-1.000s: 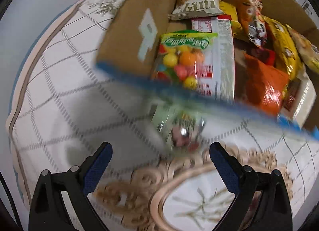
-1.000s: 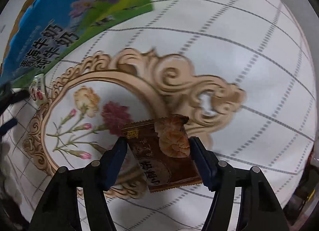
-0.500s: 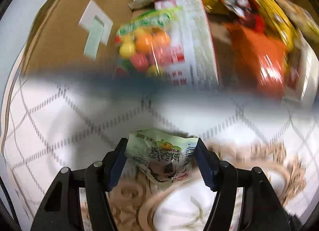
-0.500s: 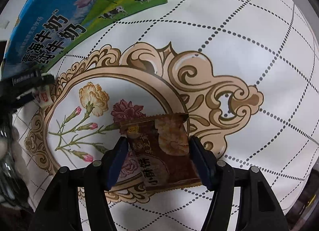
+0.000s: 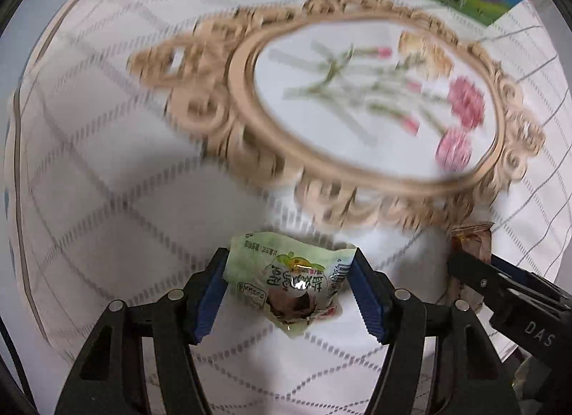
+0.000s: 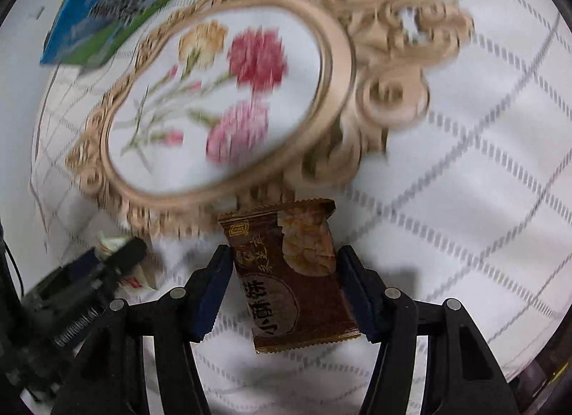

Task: Organize snacks
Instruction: 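Grasp small clear candy packet with left tool while right tool grasps brown biscuit packet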

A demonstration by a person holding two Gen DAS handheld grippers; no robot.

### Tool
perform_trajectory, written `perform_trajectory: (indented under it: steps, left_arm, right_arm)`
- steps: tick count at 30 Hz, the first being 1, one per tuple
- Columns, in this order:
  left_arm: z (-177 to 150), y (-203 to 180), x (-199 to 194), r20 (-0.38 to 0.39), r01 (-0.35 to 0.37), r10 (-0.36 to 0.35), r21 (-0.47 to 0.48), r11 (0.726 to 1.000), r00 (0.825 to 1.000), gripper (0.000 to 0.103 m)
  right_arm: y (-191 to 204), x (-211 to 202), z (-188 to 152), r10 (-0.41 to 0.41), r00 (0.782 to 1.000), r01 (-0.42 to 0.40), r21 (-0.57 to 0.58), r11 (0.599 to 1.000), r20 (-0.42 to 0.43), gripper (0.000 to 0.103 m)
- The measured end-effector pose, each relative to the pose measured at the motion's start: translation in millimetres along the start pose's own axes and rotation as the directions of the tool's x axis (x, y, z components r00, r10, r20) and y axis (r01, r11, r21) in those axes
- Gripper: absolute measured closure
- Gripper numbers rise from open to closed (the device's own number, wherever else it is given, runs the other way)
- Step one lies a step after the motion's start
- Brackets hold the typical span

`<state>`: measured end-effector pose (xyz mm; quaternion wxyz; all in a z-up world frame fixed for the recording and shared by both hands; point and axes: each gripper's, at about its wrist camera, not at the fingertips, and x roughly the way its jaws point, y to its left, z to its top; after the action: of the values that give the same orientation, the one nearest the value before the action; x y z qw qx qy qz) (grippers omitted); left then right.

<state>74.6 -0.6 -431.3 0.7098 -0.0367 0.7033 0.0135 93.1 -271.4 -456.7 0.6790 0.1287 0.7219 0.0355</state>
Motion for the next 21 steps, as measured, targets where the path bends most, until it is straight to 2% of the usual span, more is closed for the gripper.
perform_trajectory:
  steps: [2,4,8,10,16,21]
  left_arm:
    - [-6,2,6,0.003,-0.012,0.012,-0.004,1.000,1.000,0.040]
    - [4,-3,8,0.005,-0.015,0.015,-0.003,1.000,1.000,0.038]
    - [-6,-12,4,0.004,-0.019,0.019,0.000,1.000,1.000,0.037]
    - [-9,-2,12,0.005,-0.020,0.020,-0.001,1.000,1.000,0.037]
    - [2,-8,22,0.006,-0.025,0.025,0.018,1.000,1.000,0.030]
    - [6,-11,28,0.006,-0.035,0.035,0.023,0.999,0.999,0.030]
  right_arm:
    - [1,3,-7,-0.017,1.000,0.017,-0.010,1.000,-0.001,0.040]
    - [2,4,-11,-0.033,0.999,0.033,-0.017,0.999,-0.001,0.039]
    - [5,10,-16,-0.019,0.999,0.018,-0.015,1.000,-0.027,0.028]
    - [-1,8,-13,-0.020,0.999,0.020,-0.013,1.000,-0.030,0.028]
    - [-2,9,0,-0.023,0.999,0.023,-0.011,1.000,-0.037,0.026]
    - [6,14,-13,-0.041,0.999,0.040,-0.025,0.999,-0.033,0.025]
